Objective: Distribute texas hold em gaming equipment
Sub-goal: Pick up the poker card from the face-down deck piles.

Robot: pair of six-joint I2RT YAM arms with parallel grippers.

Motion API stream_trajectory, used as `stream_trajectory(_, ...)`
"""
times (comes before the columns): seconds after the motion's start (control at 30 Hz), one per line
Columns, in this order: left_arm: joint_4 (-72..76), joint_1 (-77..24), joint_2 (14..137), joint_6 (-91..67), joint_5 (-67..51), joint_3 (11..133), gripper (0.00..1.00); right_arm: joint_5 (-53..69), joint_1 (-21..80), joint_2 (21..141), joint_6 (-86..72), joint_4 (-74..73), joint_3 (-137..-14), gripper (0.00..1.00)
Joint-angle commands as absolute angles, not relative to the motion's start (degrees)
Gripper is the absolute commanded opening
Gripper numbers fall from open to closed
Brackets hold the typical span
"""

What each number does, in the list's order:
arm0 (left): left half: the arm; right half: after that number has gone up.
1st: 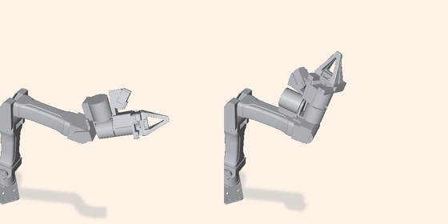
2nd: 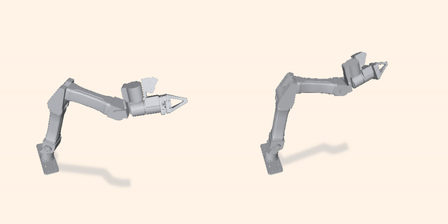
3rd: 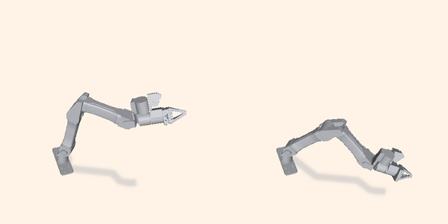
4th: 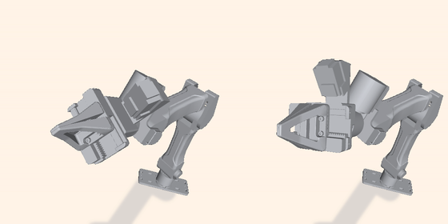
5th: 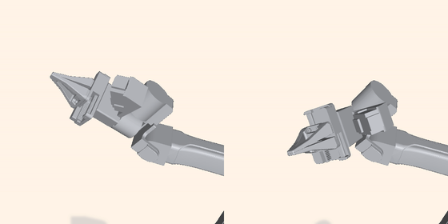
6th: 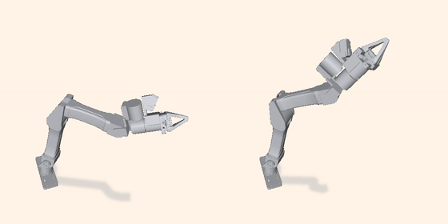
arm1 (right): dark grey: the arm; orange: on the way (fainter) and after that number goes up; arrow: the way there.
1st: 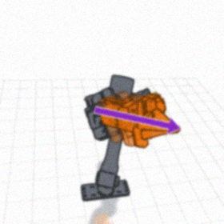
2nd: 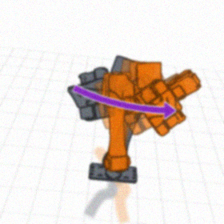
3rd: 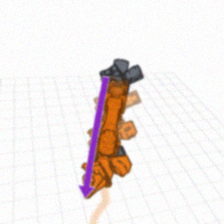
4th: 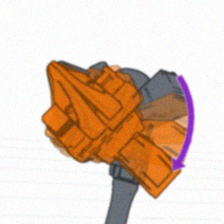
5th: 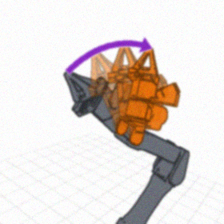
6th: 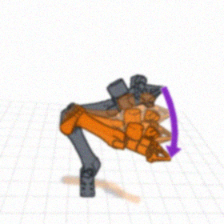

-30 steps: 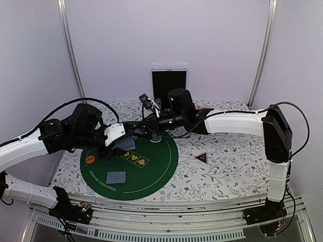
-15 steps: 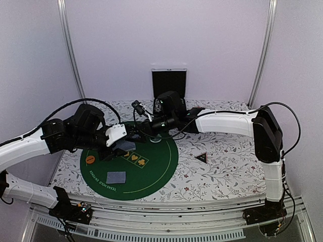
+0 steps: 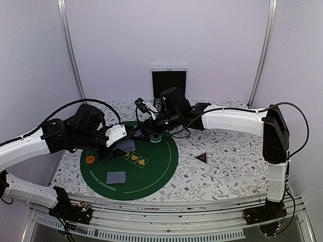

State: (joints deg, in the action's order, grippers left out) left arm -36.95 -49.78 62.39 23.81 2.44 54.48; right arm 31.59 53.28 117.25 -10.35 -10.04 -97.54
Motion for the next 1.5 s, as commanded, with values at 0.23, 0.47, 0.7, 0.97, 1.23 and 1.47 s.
stream_trajectory(0.23, -35.62, -50.51, 62.49, 24.13, 2.29, 56.43, 0.53, 39.75, 53.57, 118.54, -11.52, -7.6, -97.83, 0.94)
stream_trajectory(0.47, -35.62, -50.52, 62.49, 24.03, 2.28, 56.43, 0.53, 38.7, 54.4, 122.2, -13.6, -7.37, -98.9, 0.98)
stream_trajectory(0.7, -35.55, -50.45, 62.07, 24.08, 2.31, 56.16, 0.53, 33.7, 52.91, 118.96, -13.02, -10.13, -95.37, 0.94)
stream_trajectory(0.97, -35.38, -50.47, 61.99, 24.09, 2.33, 56.13, 0.53, 31.18, 52.37, 116.56, -11.81, -13.6, -94.57, 0.87)
stream_trajectory(1.23, -35.42, -50.5, 61.98, 24.0, 2.41, 56.07, 0.53, 35.3, 52.59, 114.94, -12.4, -12.97, -95.51, 0.68)
stream_trajectory(1.47, -35.33, -50.47, 61.94, 24.08, 2.48, 55.95, 0.53, 38.31, 53.47, 114.37, -13.52, -12.24, -96.64, 0.42)
